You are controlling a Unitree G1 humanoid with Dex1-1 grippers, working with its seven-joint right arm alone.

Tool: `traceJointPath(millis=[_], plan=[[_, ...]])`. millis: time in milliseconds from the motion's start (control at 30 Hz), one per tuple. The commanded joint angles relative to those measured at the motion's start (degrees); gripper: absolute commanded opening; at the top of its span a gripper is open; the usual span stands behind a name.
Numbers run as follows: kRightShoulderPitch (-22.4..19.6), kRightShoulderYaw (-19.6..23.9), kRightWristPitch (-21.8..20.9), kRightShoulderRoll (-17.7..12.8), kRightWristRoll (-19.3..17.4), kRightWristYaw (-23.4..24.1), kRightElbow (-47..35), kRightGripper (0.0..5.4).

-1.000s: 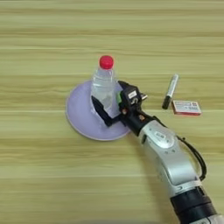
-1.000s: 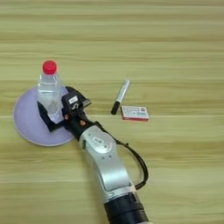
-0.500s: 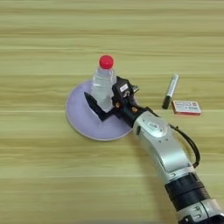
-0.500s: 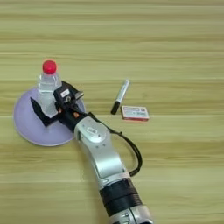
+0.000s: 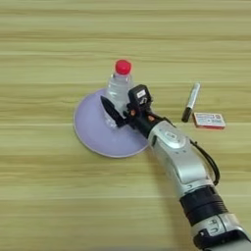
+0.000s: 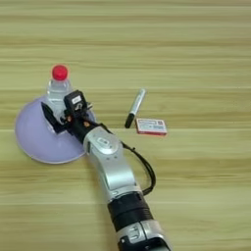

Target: Move the objects on the table

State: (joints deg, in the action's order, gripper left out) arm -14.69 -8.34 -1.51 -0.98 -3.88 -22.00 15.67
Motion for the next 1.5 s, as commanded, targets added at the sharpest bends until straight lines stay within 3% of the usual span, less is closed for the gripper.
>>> traceJointPath(millis=[33,467,733,1100,1300,1500], plan=[[-3.96,1.33,-2.04,0.22,-0.91,0.63,-3.37,3.44],[-3.43,4.11,-0.21,-0.68,-1.54,2.06,-12.53,3.17],[-3.83,10.87,1.31,-4.65,-3.31,3.84,-16.99,3.17],[-2.03,21.76,-0.43,-12.06,-4.52,6.92,-13.84,3.15],[-1.54,25.63,-2.59,-15.47,-1.91,10.61,-9.11,3.15],[-1.15,28.38,-3.06,-17.28,-1.58,13.29,-5.69,3.15]])
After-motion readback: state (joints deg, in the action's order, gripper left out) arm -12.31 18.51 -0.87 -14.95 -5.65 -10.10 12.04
